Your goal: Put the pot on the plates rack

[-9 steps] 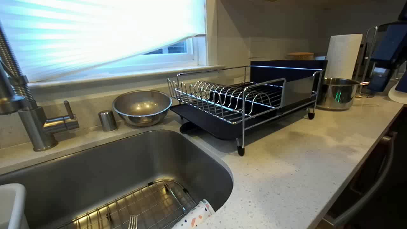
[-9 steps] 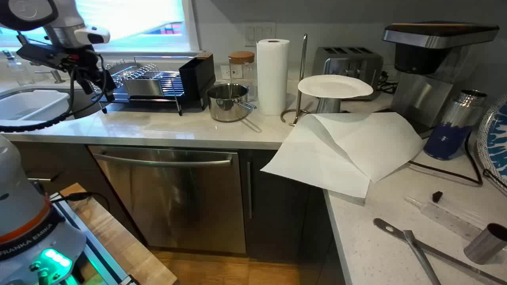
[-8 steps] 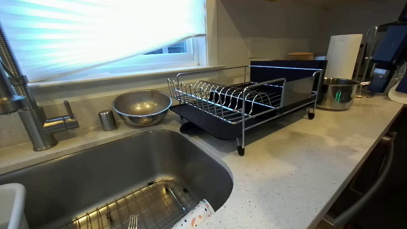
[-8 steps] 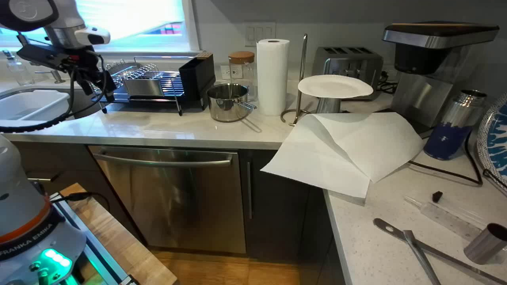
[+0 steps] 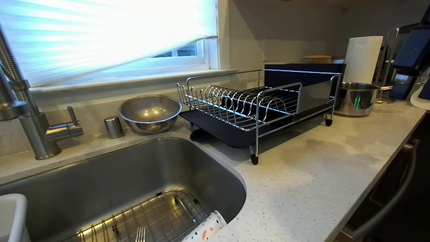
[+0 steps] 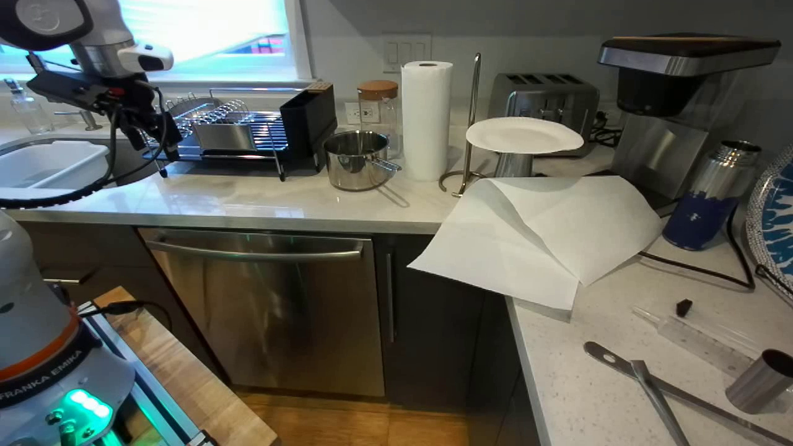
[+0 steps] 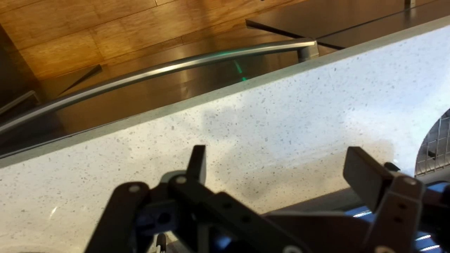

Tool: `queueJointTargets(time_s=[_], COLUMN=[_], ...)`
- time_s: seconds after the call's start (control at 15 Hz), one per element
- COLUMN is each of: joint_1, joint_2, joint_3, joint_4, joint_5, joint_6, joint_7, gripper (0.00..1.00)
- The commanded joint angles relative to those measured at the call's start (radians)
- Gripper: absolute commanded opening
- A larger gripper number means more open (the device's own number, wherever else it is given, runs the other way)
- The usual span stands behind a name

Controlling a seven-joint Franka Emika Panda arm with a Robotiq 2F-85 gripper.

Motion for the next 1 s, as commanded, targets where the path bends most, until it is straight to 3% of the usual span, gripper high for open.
queueJointTargets(time_s=[0.0, 0.47, 0.93], joint_1=[-0.029, -0.158, -0.27], joint_2=[0.011, 0.061, 0.16], joint_3=[-0.007, -0.059, -0.116], joint_4=[0.029, 0.187, 0.285], joint_5=[-0.033, -0.147, -0.139], joint_6=[0.022, 0.033, 0.047], joint_7=[-0.02, -0.007, 0.071], gripper=[1.0, 1.0, 1.0])
